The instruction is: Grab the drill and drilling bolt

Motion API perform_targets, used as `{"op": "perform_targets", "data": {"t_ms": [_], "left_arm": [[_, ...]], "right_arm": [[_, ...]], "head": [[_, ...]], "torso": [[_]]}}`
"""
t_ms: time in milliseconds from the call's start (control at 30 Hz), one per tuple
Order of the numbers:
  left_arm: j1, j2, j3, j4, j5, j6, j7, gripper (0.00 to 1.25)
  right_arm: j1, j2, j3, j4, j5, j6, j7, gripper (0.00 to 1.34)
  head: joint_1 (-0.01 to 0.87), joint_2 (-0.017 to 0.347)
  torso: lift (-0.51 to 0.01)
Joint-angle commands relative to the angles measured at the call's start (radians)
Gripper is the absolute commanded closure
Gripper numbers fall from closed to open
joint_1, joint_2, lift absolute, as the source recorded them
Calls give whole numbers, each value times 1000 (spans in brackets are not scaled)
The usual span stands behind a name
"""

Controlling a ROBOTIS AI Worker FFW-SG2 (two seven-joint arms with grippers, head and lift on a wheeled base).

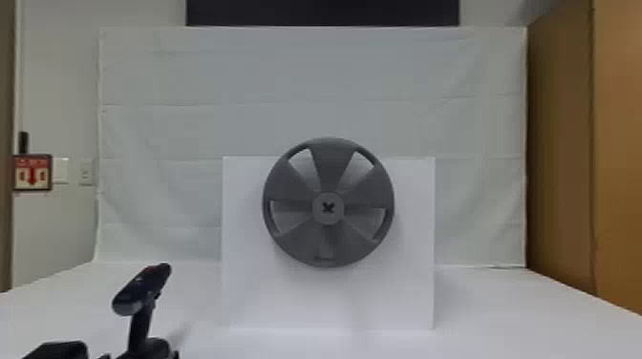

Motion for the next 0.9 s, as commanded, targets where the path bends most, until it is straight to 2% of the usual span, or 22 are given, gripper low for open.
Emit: {"op": "perform_targets", "data": {"t_ms": [0,300,533,733,867], "left_arm": [[-33,-2,4,19,-16,3,4,239],[-83,-1,33,68,-24,16,12,240],[-120,13,47,117,-2,18,10,240],[-158,25,57,179,9,16,-30,240],[-175,30,57,208,9,16,-31,240]], "right_arm": [[-1,-2,1,1,0,1,0,159],[-3,-6,1,-1,0,2,0,159],[-3,-6,1,1,0,2,0,159],[-4,-6,1,1,0,2,0,159],[-6,-6,1,-1,0,2,0,159]], "head": [[-15,51],[-15,51],[-15,51],[-15,51],[-15,51]], "torso": [[-398],[-398],[-398],[-398],[-398]]}}
